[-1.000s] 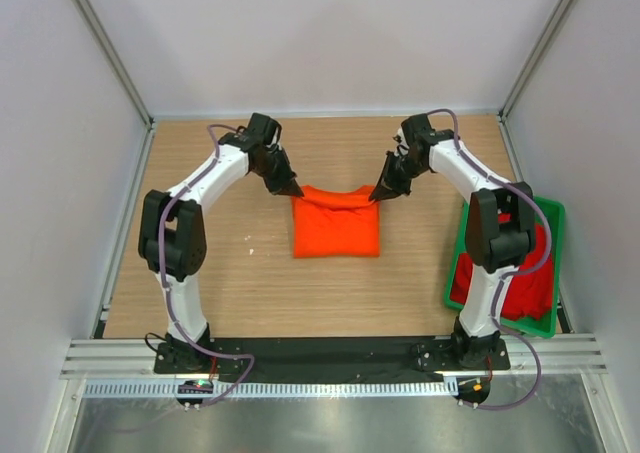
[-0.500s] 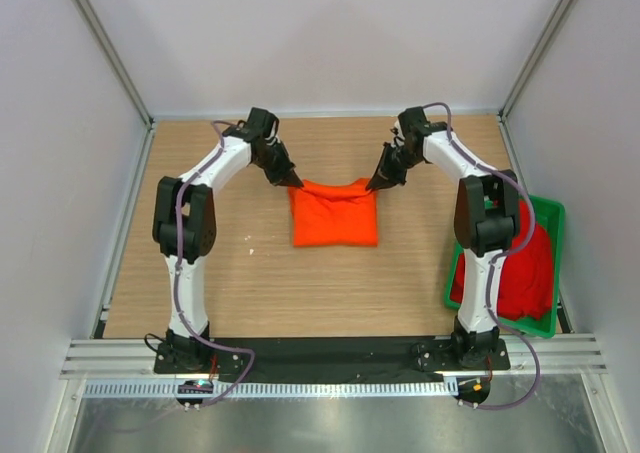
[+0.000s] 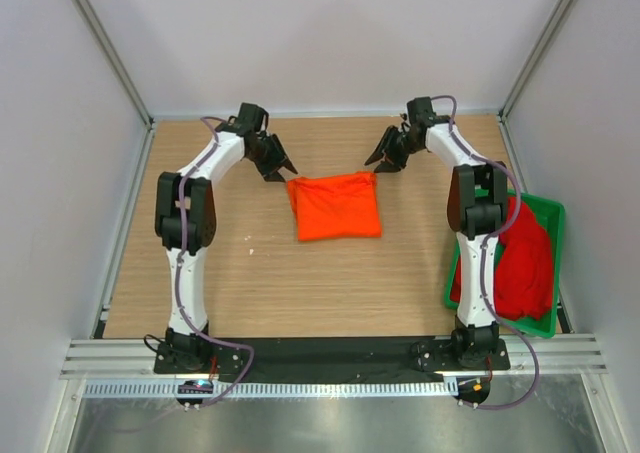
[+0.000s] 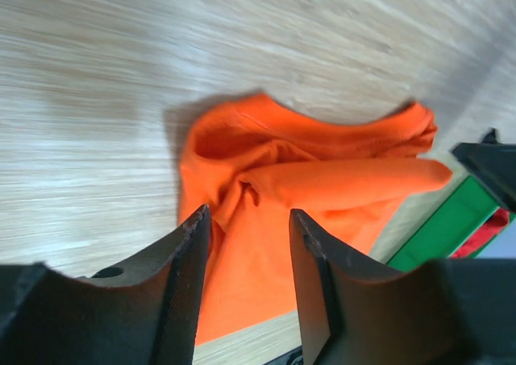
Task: Fold and stack the t-shirts
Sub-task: Fold the tshirt
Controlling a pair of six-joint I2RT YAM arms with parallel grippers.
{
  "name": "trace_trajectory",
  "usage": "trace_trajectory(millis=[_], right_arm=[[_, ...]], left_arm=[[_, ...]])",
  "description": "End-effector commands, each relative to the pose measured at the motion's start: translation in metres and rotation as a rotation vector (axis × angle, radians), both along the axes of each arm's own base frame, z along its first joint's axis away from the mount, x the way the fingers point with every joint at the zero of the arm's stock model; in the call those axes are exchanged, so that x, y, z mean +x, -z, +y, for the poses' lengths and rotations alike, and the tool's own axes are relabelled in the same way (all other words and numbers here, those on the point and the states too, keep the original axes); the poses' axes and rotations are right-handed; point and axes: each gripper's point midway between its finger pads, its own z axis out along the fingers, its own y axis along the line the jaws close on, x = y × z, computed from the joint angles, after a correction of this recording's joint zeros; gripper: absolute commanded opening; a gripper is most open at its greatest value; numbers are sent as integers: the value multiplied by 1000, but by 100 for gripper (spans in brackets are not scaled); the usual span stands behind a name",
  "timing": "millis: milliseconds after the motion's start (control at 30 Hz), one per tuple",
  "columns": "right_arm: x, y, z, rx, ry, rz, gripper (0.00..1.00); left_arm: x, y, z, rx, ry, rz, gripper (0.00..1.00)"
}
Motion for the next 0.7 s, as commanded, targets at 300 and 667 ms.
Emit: trace_trajectory(millis=[300,667], right_arm=[[-29,-72,-11,-120,-140,-148,41],[-63,-47,55,195,-128,-176,6]], left_arm=[[-27,-75,-23,-143,71,-126,32],[-47,-58,-84,-428,147,-167,6]])
